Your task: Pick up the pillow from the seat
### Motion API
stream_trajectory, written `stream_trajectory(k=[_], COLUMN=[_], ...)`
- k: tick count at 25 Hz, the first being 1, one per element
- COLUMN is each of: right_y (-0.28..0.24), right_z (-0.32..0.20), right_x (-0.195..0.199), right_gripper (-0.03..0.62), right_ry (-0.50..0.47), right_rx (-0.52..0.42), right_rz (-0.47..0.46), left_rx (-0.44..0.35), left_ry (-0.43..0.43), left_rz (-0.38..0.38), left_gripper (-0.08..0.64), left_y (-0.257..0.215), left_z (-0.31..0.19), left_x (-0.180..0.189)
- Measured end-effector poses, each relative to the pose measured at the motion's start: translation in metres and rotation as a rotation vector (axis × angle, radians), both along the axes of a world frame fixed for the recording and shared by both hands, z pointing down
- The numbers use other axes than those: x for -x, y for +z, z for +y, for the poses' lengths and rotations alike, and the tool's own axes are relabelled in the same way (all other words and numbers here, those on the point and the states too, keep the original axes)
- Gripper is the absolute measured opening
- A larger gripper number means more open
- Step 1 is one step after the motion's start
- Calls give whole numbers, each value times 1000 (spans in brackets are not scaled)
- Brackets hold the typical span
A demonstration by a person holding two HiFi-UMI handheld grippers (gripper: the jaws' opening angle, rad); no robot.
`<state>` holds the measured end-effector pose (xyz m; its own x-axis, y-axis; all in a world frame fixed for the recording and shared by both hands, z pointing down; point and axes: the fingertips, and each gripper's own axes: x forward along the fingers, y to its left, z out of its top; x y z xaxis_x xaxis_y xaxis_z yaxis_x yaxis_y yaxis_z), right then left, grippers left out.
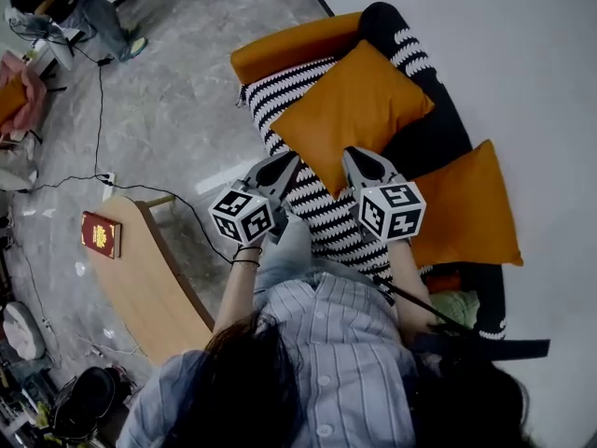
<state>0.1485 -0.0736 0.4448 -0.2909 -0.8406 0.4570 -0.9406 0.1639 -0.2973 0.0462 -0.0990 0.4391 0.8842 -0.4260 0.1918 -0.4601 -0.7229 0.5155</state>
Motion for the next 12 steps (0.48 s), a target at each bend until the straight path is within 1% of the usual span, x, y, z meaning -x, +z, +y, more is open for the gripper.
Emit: stream_trajectory(k=[3, 5, 12], right_y=[19, 33, 79], right_z=[-23, -41, -109], right_x=[-26, -45, -115], right_gripper=[34, 34, 34], right_ry=[5, 1, -28], right_rx=[38, 61, 101], right_rz=[9, 26, 108], left_rx=[52, 79, 141], left_ry=[-32, -44, -49], left_rz=[4, -7, -53], left_gripper=[15, 15, 15], left_y=[22, 39, 90], left_z=[-24, -38, -82], left_x=[-1, -4, -24])
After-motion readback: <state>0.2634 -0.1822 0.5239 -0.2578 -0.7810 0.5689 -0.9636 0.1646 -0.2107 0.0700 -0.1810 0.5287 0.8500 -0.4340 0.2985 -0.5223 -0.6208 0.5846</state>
